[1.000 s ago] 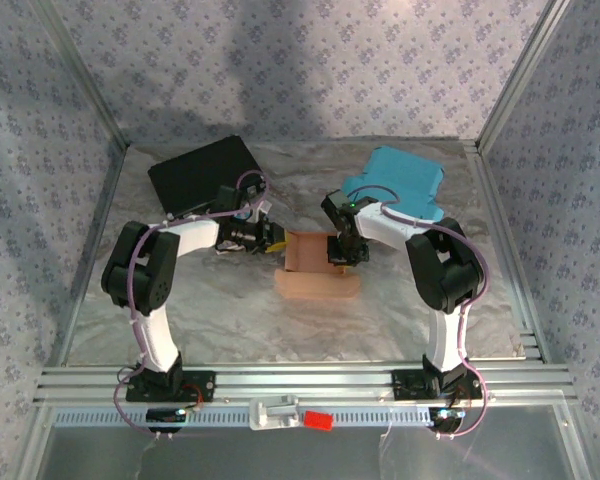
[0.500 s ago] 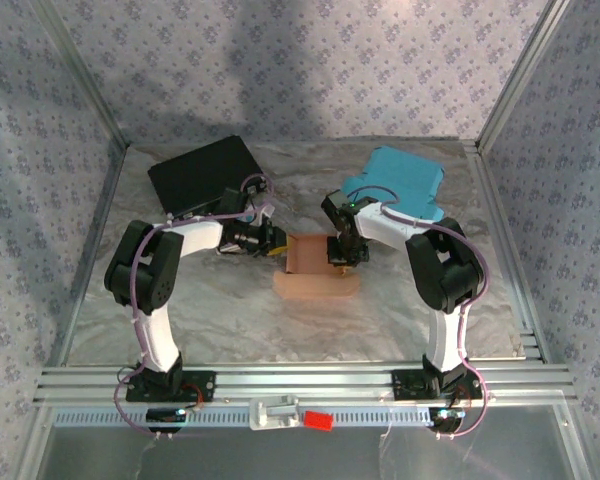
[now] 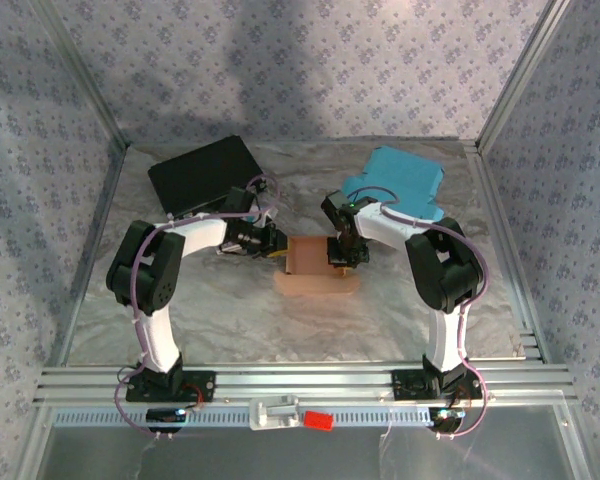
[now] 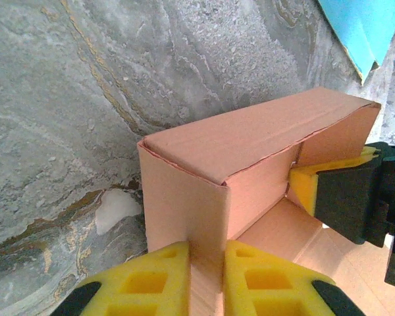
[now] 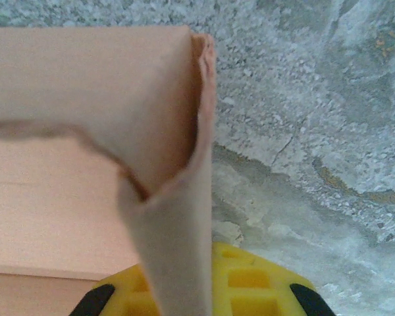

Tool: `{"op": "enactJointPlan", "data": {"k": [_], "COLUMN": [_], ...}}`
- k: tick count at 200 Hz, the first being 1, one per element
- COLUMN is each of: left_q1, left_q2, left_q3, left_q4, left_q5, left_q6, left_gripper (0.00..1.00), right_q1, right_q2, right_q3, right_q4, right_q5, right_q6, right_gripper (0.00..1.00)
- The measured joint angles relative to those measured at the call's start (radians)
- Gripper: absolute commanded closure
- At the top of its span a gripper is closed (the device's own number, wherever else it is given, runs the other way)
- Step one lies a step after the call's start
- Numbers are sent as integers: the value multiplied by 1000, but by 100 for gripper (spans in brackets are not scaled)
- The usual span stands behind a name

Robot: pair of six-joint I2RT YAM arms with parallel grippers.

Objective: Fold the paper box

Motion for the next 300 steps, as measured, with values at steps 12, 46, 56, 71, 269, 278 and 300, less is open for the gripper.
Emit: {"op": "enactJointPlan", "data": {"k": [12, 46, 56, 71, 269, 278, 300], "left_q1": [-5, -23, -28, -37, -288, -289, -289], "left_q2": [0, 0, 0, 0, 60, 63, 64], "left_q3": [11, 42, 55, 72, 360, 366, 366], "left_q4": [-19, -77, -98, -128, -542, -544, -542], "left_q5": [-15, -69, -89, -121, -702, -706, -706], "left_q6": [10, 36, 43, 52, -75, -75, -75], "left_gripper": [85, 88, 90, 94, 100, 100, 91], "right_q1": [0, 0, 0, 1, 46, 46, 46], "right_q2": [0, 1, 2, 4, 13, 13, 13], "right_q3": [0, 0, 2, 5, 27, 27, 27], "right_q4": [-2, -6, -7, -11, -49, -49, -48], "right_q5": [0, 0, 0, 0, 84, 84, 84], "right_q6": [0, 0, 0, 0, 15, 16, 19], "right_gripper": [100, 100, 100, 100, 100, 100, 100]}}
